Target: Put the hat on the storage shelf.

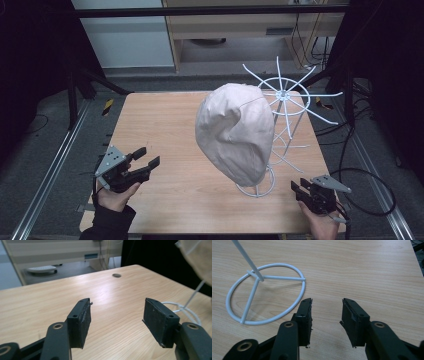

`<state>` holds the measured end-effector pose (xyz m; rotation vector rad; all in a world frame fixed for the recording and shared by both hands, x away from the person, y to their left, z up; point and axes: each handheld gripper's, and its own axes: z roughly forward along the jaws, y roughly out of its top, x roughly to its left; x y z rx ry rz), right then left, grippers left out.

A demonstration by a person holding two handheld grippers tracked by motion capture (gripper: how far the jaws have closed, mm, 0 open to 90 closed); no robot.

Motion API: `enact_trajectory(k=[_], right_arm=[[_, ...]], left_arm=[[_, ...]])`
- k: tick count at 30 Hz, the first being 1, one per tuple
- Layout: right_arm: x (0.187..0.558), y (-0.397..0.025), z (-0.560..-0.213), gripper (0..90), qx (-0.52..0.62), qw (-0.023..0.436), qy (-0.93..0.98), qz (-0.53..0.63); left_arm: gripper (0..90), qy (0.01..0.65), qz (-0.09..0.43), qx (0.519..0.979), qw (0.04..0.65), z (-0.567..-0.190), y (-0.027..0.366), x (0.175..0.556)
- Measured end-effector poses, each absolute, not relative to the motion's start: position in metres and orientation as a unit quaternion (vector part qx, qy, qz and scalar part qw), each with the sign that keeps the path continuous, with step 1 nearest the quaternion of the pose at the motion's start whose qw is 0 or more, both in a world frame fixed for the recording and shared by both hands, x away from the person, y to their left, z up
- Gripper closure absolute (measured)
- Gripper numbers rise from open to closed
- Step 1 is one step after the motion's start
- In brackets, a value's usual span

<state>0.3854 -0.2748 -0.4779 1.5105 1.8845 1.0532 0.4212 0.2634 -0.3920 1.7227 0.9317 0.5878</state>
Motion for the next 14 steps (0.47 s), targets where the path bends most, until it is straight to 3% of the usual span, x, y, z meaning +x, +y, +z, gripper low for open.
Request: enact_trajectory(k=[14], right_arm=[[0.387, -0.276, -0.48, 43.7, 0.555, 0.26, 0.688, 0.388]], left_arm=[[30.9, 0.462, 0.272, 0.716, 0.447, -0.449, 0.304, 0.429]])
